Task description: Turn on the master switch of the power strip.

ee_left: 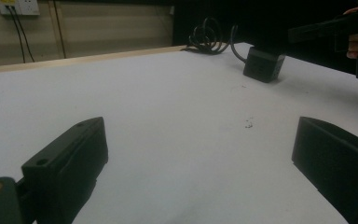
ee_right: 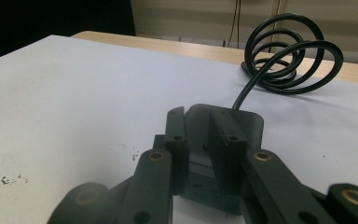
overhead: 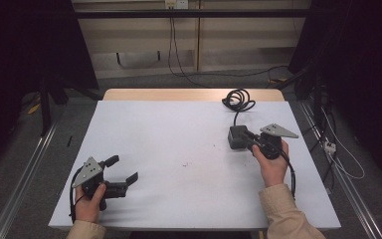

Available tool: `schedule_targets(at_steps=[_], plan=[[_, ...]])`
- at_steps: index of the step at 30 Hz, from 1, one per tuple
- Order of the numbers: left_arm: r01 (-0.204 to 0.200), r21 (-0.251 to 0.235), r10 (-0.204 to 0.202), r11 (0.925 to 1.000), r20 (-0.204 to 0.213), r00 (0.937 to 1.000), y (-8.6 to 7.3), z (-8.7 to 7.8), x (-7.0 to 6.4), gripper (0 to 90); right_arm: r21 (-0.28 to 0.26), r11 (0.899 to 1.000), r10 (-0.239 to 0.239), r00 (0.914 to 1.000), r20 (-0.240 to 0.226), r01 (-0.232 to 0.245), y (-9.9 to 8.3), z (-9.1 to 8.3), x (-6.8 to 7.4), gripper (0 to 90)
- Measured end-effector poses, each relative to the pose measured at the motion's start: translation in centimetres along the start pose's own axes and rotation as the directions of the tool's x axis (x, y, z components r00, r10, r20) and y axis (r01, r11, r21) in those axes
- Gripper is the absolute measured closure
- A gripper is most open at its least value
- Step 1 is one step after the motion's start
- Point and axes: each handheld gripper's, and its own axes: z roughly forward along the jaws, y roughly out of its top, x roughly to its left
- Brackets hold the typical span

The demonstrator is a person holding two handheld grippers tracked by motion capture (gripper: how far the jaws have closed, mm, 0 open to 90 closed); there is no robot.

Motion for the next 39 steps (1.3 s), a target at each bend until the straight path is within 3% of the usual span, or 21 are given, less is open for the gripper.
schedule_targets(at_steps=[39], plan=[[0.006,-0.002,-0.006,1.0000,-0.003,1.0000,-0.05,0.10,0.00,3.2,0.006,1.000,0.002,0.9999,-0.012,-0.002,0.35,0.52,-0.40,83.7]])
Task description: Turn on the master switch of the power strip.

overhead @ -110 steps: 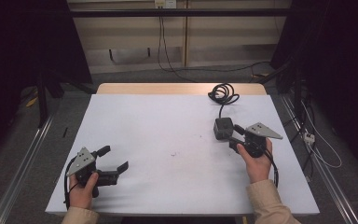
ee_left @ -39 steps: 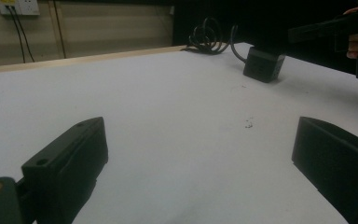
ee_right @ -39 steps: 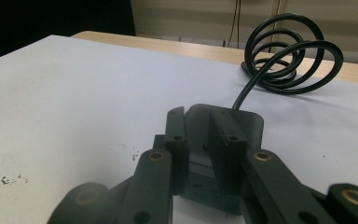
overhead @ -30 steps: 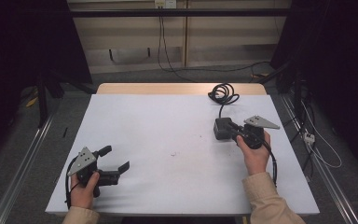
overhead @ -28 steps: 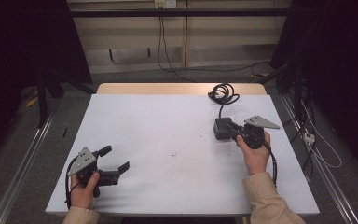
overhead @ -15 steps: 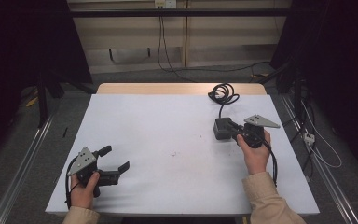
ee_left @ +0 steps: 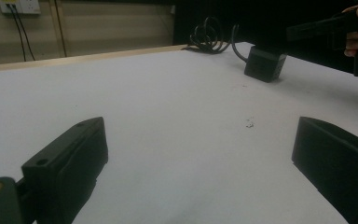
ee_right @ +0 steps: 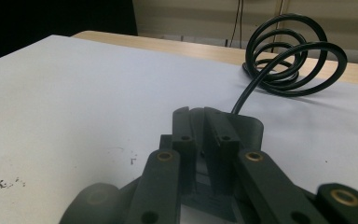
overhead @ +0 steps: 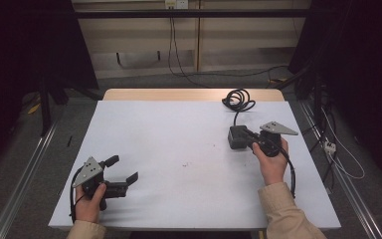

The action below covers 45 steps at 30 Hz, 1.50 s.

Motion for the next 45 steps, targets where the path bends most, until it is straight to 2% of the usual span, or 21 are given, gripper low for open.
schedule_targets(at_steps=[13,27,45], plan=[[-0.006,0.006,0.006,1.0000,0.004,1.0000,0.0,0.1,0.0,3.2,0.014,1.000,-0.005,1.0000,0.005,0.005,-0.1,0.3,-0.2,90.0],[-0.008,0.009,0.008,0.9999,0.002,1.0000,-0.1,0.1,0.0,3.2,0.035,0.999,-0.013,0.9999,0.004,0.013,-0.3,1.0,-0.5,90.0],[-0.005,0.007,0.005,1.0000,-0.002,1.0000,0.0,0.1,0.0,3.2,0.032,0.999,-0.027,0.9994,0.021,0.026,-0.2,1.8,-0.7,90.0]])
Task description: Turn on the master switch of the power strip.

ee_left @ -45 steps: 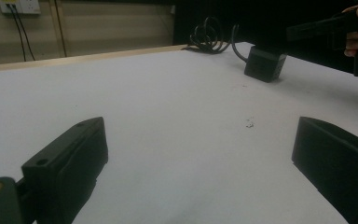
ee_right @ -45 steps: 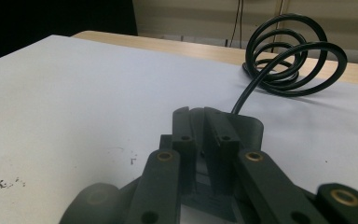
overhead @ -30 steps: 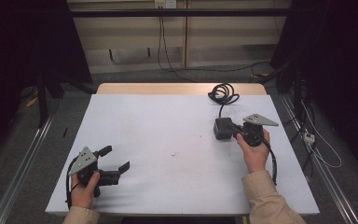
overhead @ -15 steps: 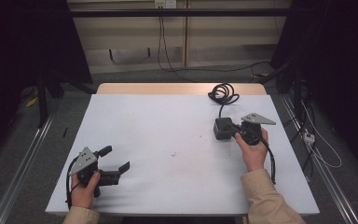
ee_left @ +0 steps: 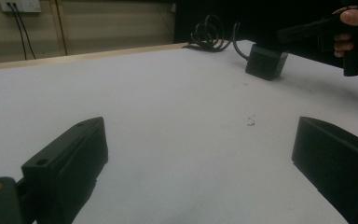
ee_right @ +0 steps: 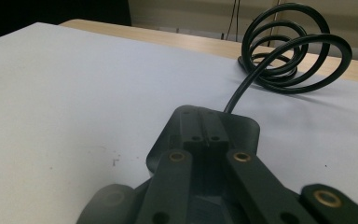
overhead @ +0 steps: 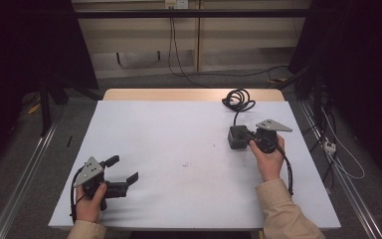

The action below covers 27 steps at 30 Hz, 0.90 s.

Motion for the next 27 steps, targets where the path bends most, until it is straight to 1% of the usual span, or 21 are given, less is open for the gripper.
schedule_targets(at_steps=[11,27], plan=[[0.001,0.002,-0.001,1.0000,0.000,1.0000,-0.03,0.07,-0.01,3.3,-0.002,1.000,-0.001,1.0000,0.006,0.001,-0.06,-0.09,-0.24,90.0],[0.003,0.002,-0.003,1.0000,-0.003,1.0000,-0.05,0.07,0.00,3.2,0.005,1.000,-0.009,0.9999,0.006,0.009,-0.19,0.10,-0.14,90.0]])
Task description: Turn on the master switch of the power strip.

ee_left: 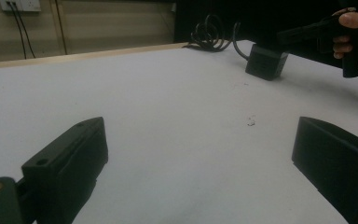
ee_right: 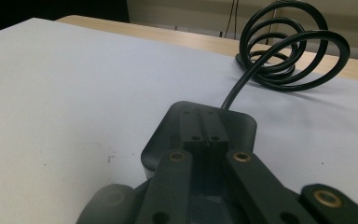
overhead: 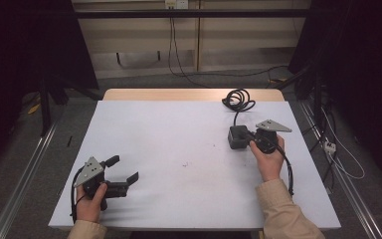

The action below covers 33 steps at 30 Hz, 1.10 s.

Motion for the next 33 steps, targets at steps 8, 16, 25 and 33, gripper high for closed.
schedule_targets(at_steps=[8,16,25,33], plan=[[-0.004,0.002,0.004,1.0000,0.004,1.0000,0.00,0.03,0.00,3.2,0.004,1.000,-0.004,1.0000,0.006,0.004,-0.04,0.00,-0.08,90.0],[0.001,-0.001,-0.001,1.0000,0.002,1.0000,-0.01,0.02,-0.01,3.2,-0.002,1.000,0.005,1.0000,0.005,-0.005,-0.04,-0.04,-0.21,90.0],[-0.002,0.003,0.002,1.0000,0.005,1.0000,-0.04,0.07,-0.01,3.2,0.003,1.000,-0.007,1.0000,0.006,0.007,-0.10,0.12,-0.17,90.0],[0.000,0.000,0.000,1.0000,0.004,1.0000,-0.05,0.07,-0.01,3.2,0.005,1.000,-0.025,0.9997,0.005,0.025,-0.13,0.22,0.04,90.0]])
